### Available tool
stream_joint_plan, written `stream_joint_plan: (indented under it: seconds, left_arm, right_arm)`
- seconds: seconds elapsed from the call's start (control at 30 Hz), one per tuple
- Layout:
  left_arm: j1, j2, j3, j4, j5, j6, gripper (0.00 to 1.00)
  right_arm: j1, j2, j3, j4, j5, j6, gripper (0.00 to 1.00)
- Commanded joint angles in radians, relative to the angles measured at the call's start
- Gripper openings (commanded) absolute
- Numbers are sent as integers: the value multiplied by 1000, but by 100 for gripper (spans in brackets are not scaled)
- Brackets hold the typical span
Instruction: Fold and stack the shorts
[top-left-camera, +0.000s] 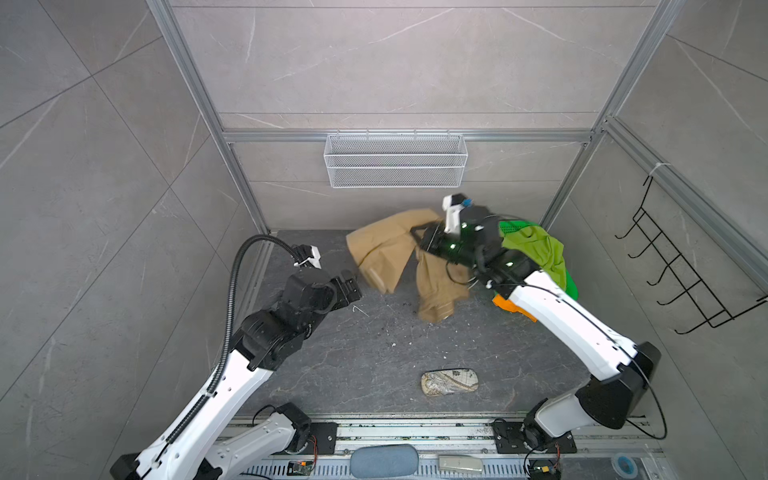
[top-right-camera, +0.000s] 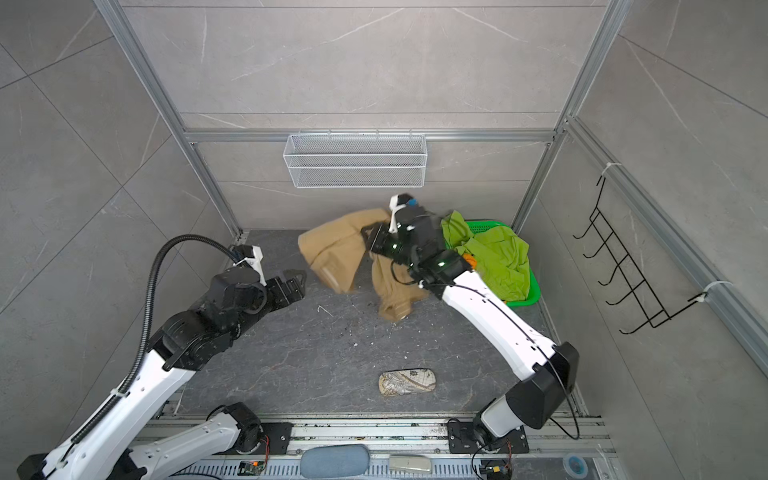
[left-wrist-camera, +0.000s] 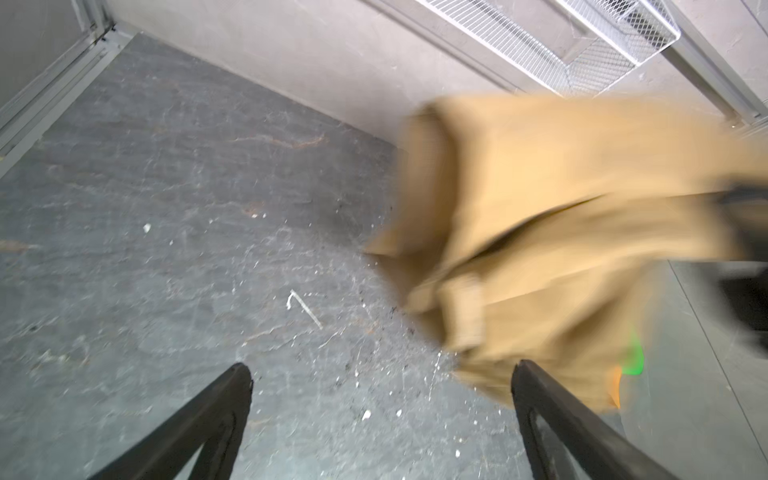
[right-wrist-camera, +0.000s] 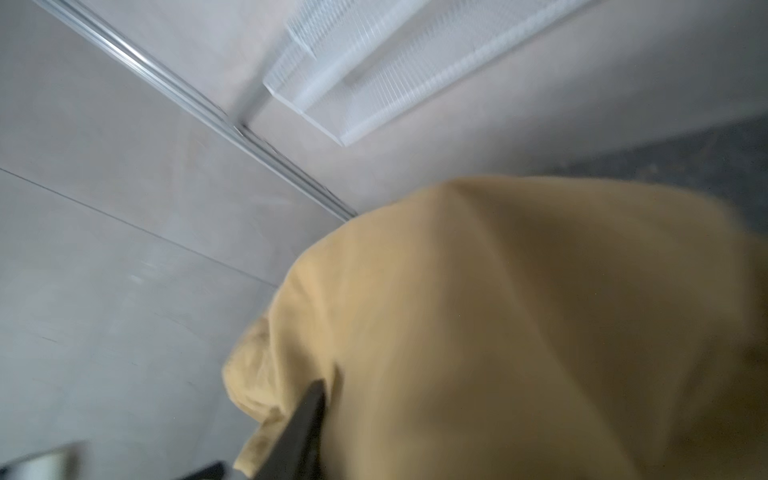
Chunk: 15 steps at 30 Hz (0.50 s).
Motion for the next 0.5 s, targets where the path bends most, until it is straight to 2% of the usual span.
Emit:
stream_joint_plan:
  seconds: [0.0,0.17,0.3,0.47]
  left_arm:
    - [5,-30,-74,-55,72,5,100]
    - [14,-57,-205,0,84,29,100]
    - [38,-12,-251,67,106,43,100]
    - [112,122,-258,161,256,68,100]
  right_arm:
    - [6,28,-109,2,22,20,72]
    - [25,-22,-331,12,5,1,98]
    - [25,-66,-466,-37,30,-49,99]
    - [25,-63,-570,-18,65,-65,99]
